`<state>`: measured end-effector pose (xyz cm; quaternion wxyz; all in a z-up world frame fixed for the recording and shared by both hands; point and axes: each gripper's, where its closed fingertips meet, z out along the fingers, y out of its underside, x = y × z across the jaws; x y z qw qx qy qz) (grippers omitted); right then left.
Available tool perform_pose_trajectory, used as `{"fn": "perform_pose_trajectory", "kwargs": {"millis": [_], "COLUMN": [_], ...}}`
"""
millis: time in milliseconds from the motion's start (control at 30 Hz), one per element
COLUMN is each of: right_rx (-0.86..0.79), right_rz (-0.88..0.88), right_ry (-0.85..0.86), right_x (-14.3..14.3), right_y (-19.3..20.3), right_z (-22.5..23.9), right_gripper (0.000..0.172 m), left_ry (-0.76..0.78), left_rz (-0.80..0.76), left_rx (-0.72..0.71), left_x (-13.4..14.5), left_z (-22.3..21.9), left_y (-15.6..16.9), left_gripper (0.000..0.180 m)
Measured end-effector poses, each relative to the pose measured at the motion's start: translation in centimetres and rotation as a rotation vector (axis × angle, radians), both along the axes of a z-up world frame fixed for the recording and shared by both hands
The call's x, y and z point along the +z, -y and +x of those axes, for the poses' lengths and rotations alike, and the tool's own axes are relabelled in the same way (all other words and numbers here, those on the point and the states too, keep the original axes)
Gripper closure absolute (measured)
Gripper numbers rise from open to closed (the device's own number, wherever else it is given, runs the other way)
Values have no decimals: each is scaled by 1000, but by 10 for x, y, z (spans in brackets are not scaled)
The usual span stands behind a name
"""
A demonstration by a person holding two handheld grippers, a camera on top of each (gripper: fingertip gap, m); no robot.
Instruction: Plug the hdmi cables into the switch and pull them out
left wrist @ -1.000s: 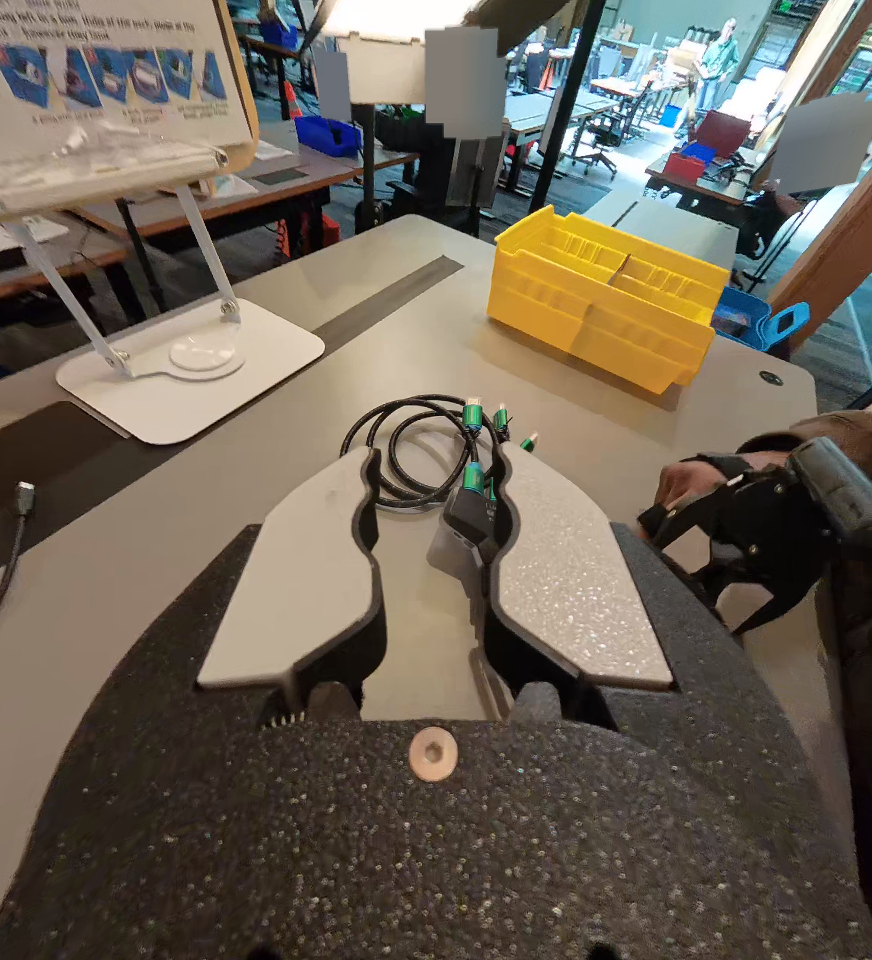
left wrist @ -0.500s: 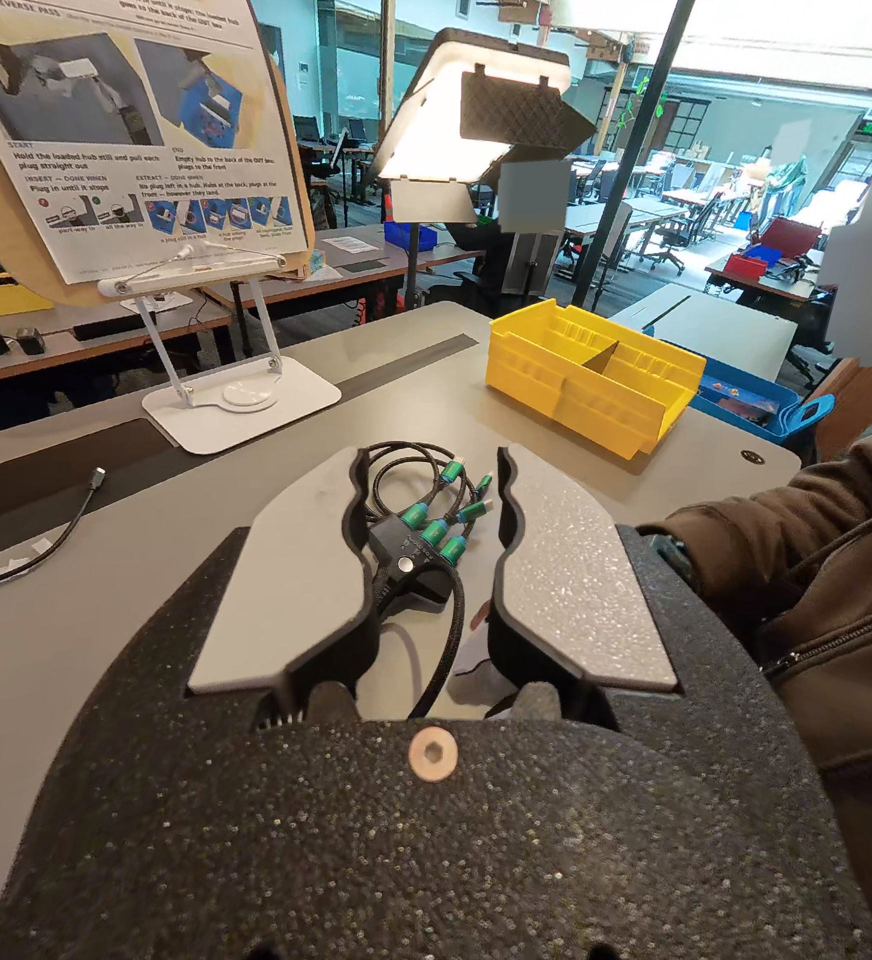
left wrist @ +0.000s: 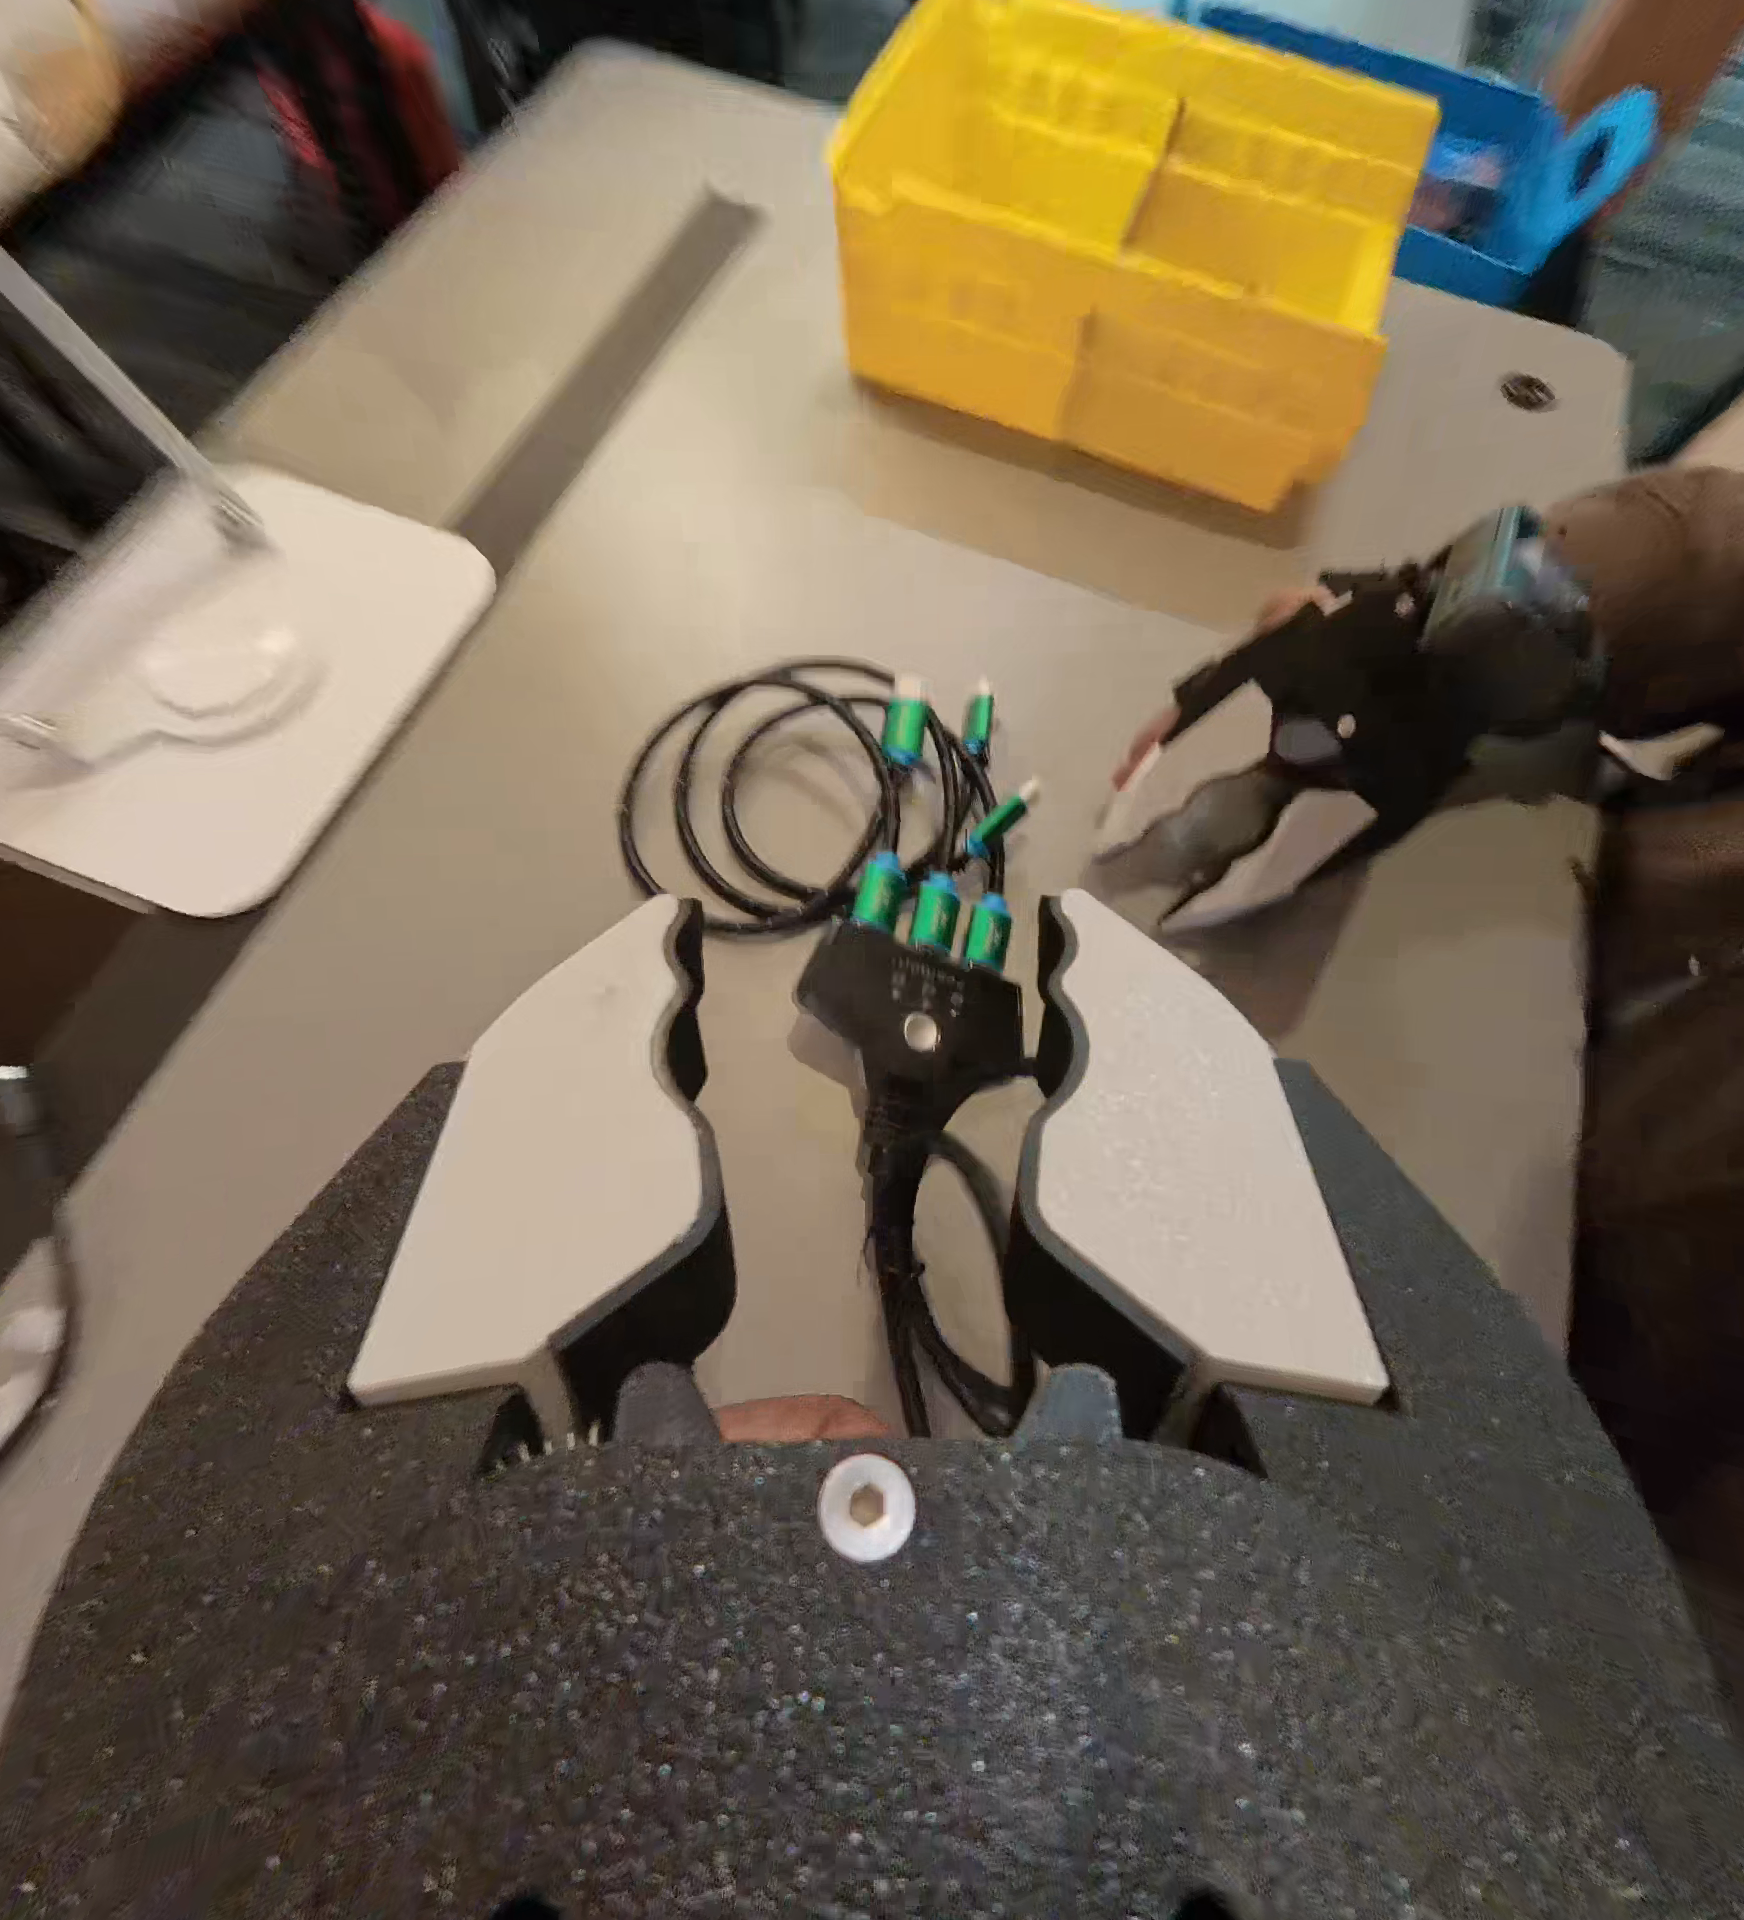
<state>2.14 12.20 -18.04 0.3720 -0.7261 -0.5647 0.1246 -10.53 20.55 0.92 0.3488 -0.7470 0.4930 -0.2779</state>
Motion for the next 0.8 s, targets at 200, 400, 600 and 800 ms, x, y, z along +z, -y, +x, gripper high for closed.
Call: {"fn": "perform_pose_trajectory", "kwargs": {"millis": [200,400,600,800], "right_rx": [-35,-156,-192,-204], "right_rz": [38,-15,-106,-155], "right_ry": [53,28,-33,-56], "right_x": [-4,-7,-10,-11], "right_y": [-14,-38,-47,-53], "right_z": [-12,-20,-22,-22], "right_gripper": [134,142,149,150], "left_ry": [-17,-39,-33,78], "left_rz": [-593,-694,-745,-865], "left_rx": [-189,-283,-301,-350], "left_x": [-126,-175,-180,-175], "left_z": [8,37,58,70], "left_y": [-33,-10,12,42], "left_gripper": [114,114,126,136]}}
